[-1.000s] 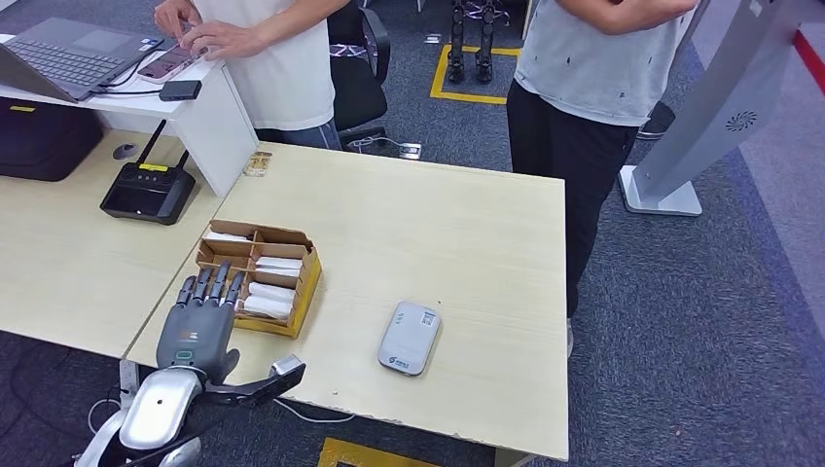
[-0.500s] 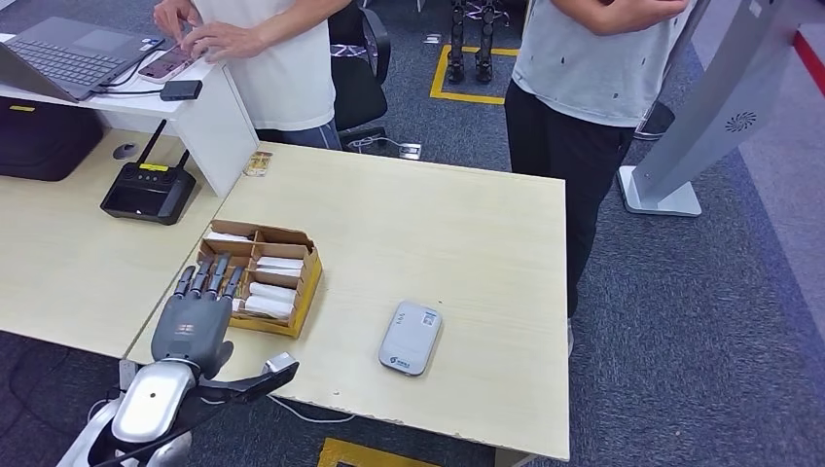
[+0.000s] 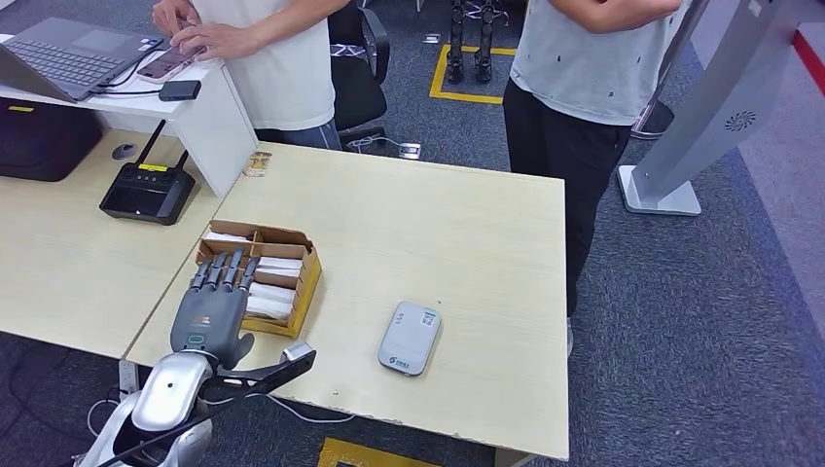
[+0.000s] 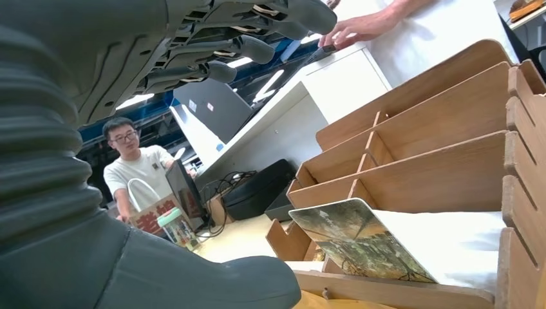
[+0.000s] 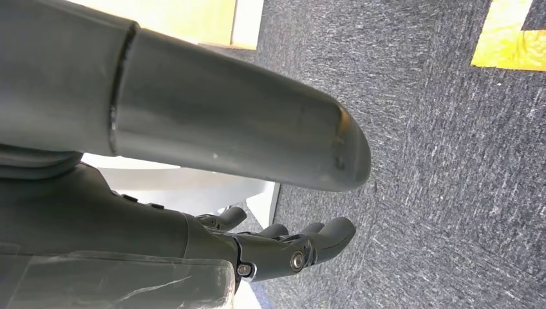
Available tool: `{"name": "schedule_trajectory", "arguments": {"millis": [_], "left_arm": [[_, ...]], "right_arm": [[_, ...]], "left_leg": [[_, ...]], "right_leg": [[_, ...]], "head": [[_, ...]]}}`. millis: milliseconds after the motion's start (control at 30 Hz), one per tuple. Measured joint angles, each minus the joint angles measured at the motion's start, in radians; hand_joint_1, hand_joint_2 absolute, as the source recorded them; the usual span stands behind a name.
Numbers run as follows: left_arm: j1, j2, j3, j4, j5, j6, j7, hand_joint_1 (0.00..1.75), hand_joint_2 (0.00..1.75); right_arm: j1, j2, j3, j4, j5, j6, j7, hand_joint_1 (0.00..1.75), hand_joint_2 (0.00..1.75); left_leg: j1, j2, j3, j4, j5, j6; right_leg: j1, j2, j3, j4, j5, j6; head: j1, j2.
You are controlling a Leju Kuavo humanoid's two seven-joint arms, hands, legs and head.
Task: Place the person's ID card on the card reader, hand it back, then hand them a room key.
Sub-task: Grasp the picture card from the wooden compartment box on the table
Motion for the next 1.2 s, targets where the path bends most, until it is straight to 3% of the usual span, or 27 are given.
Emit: {"name": "schedule_trajectory", "arguments": {"millis": [767, 1200], "left_arm": [[0.024, -0.028, 0.002, 0.005, 0.000, -0.031, 0.010, 0.00, 1.75], [0.005, -0.130, 0.064, 0.050, 0.000, -0.005, -0.071, 0.00, 1.75]], "right_arm": [[0.000, 0.000, -0.003, -0.002, 0.000, 0.000, 0.001, 0.00, 0.00], [0.000, -0.001, -0.002, -0.003, 0.000, -0.002, -0.001, 0.00, 0.00]], "left_leg": [[0.000, 0.000, 0.000, 0.000, 0.000, 0.000], [0.000, 0.000, 0.000, 0.000, 0.000, 0.000]], "right_leg": [[0.000, 0.000, 0.000, 0.000, 0.000, 0.000], [0.000, 0.000, 0.000, 0.000, 0.000, 0.000]], "head": [[0.000, 0.000], [0.000, 0.000]]}}
